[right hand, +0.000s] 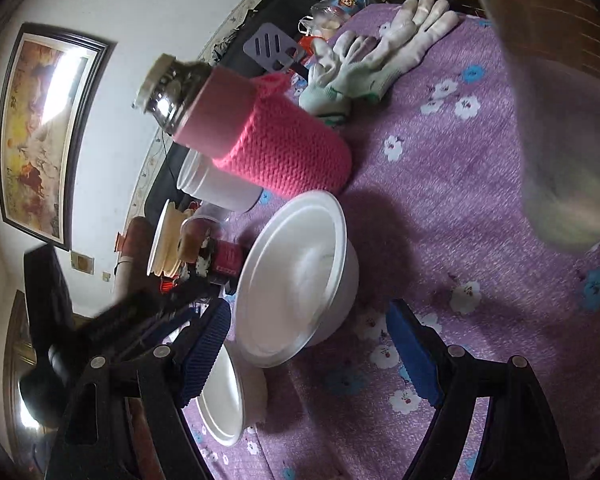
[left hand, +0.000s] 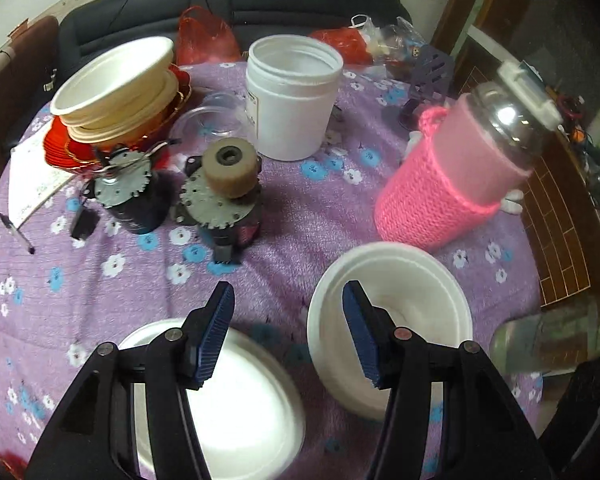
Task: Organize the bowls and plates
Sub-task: 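Move the open left gripper to the smaller white paper bowl, then grasp the rim of the smaller white paper bowl with the left gripper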
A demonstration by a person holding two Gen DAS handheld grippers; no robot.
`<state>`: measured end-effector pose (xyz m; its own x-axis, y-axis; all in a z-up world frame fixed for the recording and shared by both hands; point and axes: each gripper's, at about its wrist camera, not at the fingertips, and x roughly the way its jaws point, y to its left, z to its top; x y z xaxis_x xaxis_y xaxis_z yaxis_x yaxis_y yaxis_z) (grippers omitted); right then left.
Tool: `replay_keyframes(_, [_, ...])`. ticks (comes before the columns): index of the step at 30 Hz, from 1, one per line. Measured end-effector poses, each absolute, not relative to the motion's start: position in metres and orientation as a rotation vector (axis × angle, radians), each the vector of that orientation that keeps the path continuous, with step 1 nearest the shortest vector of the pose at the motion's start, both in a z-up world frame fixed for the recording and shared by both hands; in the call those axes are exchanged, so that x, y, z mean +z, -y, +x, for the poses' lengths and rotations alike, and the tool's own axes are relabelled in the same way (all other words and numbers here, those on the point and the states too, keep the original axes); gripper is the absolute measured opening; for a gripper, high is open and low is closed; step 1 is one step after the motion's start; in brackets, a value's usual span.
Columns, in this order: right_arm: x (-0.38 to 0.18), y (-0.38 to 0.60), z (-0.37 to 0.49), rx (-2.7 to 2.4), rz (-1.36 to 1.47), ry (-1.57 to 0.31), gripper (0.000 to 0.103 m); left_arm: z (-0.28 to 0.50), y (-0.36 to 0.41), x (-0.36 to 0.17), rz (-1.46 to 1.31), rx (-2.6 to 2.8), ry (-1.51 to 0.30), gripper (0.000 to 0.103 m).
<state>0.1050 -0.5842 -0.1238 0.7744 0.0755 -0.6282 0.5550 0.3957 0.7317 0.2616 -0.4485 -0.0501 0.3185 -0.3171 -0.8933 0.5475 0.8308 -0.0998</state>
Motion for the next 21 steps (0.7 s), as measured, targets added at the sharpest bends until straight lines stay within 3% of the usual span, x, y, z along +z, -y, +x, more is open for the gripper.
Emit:
replay_keyframes(4, [-0.13, 0.585, 0.104, -0.388, 1.135, -0.637, 0.08, 0.263, 0.457, -0.06, 0.234, -0.59, -1.135, 0.055])
replay_keyframes(15, [-0.141, 0.585, 0.108, -0.395, 1.145, -0.657, 0.052, 0.249, 0.475, -0.076, 0.271, -0.637, -1.159, 0.055])
replay_keyframes(21, [-0.142, 0.588, 0.106, -0.408, 1.149, -0.642, 0.049, 0.246, 0.475, -0.078, 0.269, -0.68, -1.16, 0.054])
